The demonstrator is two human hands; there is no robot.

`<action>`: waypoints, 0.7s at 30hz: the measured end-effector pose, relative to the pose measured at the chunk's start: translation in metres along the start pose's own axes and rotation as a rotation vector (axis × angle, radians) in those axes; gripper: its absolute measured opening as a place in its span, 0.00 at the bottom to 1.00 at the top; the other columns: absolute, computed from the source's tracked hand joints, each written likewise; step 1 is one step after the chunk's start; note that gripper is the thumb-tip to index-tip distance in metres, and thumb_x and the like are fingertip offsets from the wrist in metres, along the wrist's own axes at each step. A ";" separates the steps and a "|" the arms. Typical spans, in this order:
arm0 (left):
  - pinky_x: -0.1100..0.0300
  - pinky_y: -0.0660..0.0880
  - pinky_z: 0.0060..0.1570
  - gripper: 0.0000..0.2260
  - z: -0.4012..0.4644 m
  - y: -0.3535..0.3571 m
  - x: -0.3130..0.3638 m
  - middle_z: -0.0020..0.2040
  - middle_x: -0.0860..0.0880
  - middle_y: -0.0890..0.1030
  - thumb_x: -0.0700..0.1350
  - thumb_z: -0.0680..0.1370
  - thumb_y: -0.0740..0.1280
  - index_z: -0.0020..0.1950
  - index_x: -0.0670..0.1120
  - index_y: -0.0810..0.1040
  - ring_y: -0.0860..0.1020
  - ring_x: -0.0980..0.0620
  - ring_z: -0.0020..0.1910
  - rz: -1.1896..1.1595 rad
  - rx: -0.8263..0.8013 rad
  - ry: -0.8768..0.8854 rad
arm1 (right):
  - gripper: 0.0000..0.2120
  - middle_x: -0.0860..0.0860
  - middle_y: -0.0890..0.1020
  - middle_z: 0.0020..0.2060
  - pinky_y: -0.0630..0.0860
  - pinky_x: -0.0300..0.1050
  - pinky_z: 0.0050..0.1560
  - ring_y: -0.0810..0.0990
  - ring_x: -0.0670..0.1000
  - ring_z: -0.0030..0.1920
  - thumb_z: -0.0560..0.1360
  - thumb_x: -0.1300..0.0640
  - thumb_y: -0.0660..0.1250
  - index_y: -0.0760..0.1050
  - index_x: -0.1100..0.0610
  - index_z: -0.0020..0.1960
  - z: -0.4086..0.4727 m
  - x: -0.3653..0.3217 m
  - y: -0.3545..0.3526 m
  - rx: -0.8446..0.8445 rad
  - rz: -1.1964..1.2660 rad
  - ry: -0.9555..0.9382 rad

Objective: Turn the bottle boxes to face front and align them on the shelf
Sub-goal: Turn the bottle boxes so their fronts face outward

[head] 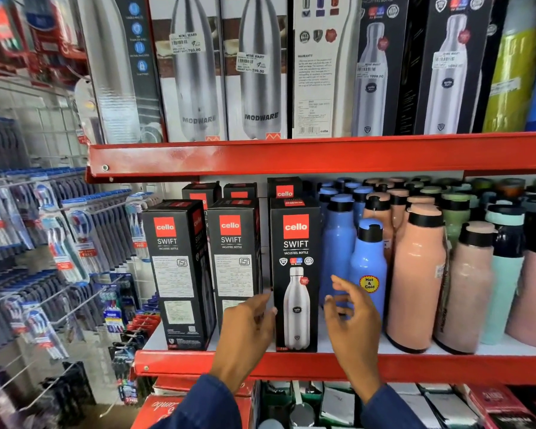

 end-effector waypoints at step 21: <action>0.62 0.76 0.56 0.22 0.031 -0.051 -0.020 0.61 0.49 0.83 0.43 0.79 0.65 0.73 0.48 0.69 0.83 0.49 0.56 -0.074 0.162 0.034 | 0.24 0.56 0.80 0.61 0.70 0.26 0.52 0.80 0.50 0.53 0.78 0.61 0.59 0.61 0.57 0.74 -0.025 -0.088 0.095 -0.225 -0.209 0.068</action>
Point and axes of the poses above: each hand's wrist, its own z-axis towards the middle knuckle, its own y-axis out of the palm, x = y × z, the point moved 1 cm from there along z, towards the middle knuckle
